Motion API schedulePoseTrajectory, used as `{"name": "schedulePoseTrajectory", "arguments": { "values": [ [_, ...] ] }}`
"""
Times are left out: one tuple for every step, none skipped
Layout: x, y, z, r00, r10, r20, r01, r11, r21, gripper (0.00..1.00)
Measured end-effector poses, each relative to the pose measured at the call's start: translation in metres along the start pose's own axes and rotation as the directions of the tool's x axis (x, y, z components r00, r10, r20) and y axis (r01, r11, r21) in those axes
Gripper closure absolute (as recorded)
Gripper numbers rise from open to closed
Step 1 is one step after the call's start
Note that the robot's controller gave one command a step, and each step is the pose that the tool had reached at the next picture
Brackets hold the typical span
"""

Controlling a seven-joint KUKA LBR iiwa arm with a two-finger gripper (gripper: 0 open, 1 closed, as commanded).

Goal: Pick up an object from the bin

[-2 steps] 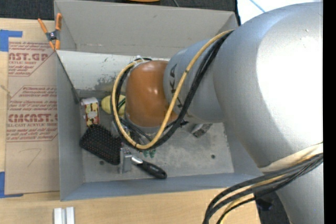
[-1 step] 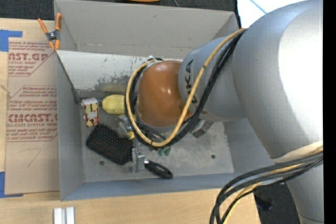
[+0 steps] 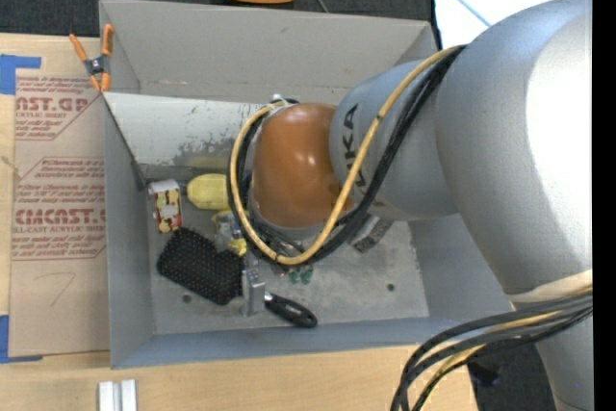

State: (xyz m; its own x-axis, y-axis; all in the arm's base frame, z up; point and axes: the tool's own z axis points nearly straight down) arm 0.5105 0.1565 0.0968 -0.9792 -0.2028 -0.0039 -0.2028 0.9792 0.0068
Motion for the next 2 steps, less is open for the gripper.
{"name": "schedulePoseTrajectory", "arguments": {
  "values": [
    [-0.0149, -0.0315, -0.0215, 1.0, -0.024, 0.006, 0.024, 1.0, 0.0, 0.0],
    [-0.0143, -0.0217, -0.0128, 1.0, 0.001, 0.01, -0.001, 1.0, -0.001, 0.0]
  ]
}}
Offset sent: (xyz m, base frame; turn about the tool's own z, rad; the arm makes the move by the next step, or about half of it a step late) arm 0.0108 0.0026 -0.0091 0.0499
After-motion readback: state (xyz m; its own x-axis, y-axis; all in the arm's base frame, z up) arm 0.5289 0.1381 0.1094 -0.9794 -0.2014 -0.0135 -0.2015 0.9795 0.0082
